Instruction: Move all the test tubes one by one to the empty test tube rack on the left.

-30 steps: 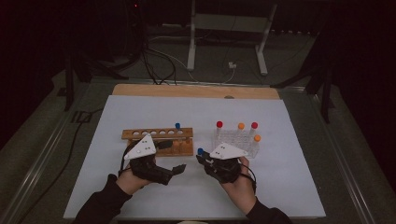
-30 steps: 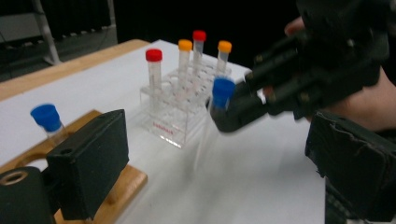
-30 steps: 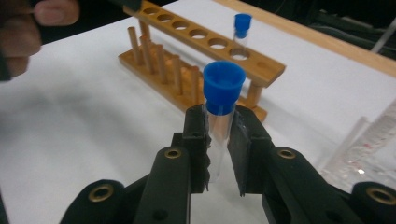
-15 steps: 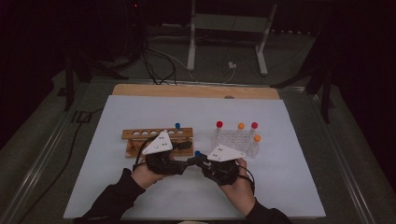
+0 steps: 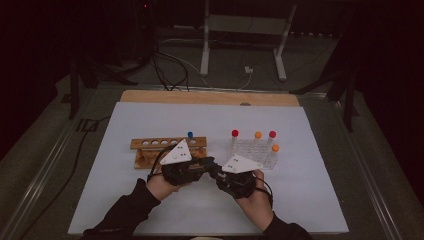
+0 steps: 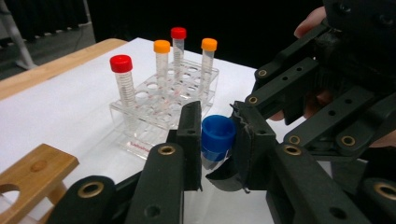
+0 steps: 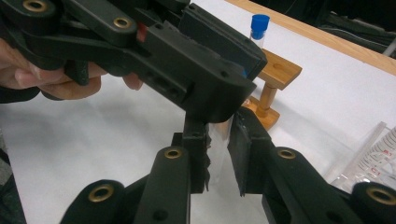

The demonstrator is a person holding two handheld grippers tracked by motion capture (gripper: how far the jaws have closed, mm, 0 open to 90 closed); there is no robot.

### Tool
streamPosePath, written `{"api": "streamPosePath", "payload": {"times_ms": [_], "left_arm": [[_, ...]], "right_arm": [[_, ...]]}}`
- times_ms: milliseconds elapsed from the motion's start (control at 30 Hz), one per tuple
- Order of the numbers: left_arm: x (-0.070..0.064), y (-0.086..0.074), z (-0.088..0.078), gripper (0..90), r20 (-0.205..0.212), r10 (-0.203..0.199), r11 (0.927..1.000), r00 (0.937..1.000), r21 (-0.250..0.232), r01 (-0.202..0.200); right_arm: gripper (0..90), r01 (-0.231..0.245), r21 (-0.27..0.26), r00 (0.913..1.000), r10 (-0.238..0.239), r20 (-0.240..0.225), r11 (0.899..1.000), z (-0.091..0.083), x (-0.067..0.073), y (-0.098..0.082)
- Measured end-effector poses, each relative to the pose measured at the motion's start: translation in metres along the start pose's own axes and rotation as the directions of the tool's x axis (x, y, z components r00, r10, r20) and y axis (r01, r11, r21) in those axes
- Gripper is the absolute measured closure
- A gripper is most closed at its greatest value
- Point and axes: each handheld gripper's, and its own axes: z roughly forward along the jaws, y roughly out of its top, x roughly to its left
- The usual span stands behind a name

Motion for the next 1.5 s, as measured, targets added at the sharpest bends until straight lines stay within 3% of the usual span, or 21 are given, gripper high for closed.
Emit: {"api": "streamPosePath", "payload": {"times_ms": [267, 433, 533, 633, 733, 967, 1067, 1233, 1500], "left_arm": [[0.000, 0.003, -0.002, 77.2, -0.012, 0.023, 0.9997, 0.9997, -0.001, -0.023], [0.010, 0.005, -0.011, 77.2, -0.045, 0.002, 0.9999, 0.9990, -0.016, -0.002], [0.014, 0.009, -0.018, 77.2, -0.071, 0.007, 0.9998, 0.9975, -0.018, -0.008], [0.019, 0.014, -0.026, 77.2, -0.095, 0.011, 0.9996, 0.9954, -0.024, -0.014], [0.025, 0.019, -0.035, 77.1, -0.125, 0.012, 0.9993, 0.9921, -0.035, -0.017], [0.039, 0.032, -0.056, 77.2, -0.200, 0.020, 0.9978, 0.9796, -0.057, -0.032], [0.046, 0.037, -0.062, 77.2, -0.233, 0.024, 0.9976, 0.9723, -0.057, -0.038], [0.059, 0.041, -0.067, 77.2, -0.275, 0.017, 0.9975, 0.9614, -0.061, -0.035], [0.082, 0.033, -0.061, 77.2, -0.321, -0.024, 0.9972, 0.9468, -0.075, 0.000]], "right_arm": [[75.8, -0.006, -0.010, 0.9999, 0.006, 0.008, 1.000, -0.001, 0.001, 0.001], [59.8, 0.001, -0.028, 1.0000, -0.001, 0.004, 1.000, -0.003, -0.001, -0.001], [50.6, 0.032, -0.054, 0.9995, -0.031, 0.005, 0.998, -0.004, -0.002, -0.001], [37.1, -0.011, -0.042, 0.9997, 0.010, -0.022, 0.999, -0.003, -0.004, 0.000], [32.0, -0.035, -0.036, 0.9992, 0.034, -0.021, 0.999, -0.003, -0.006, 0.000], [11.4, -0.056, -0.069, 0.9984, 0.056, 0.001, 0.996, -0.007, -0.006, 0.001], [1.2, -0.040, -0.078, 0.9990, 0.039, -0.021, 0.996, -0.009, -0.007, 0.000], [0.0, -0.028, -0.078, 0.9980, 0.024, -0.058, 0.997, -0.011, -0.007, 0.000], [0.0, -0.029, -0.096, 0.9981, 0.024, -0.057, 0.995, -0.014, -0.009, 0.000]]}}
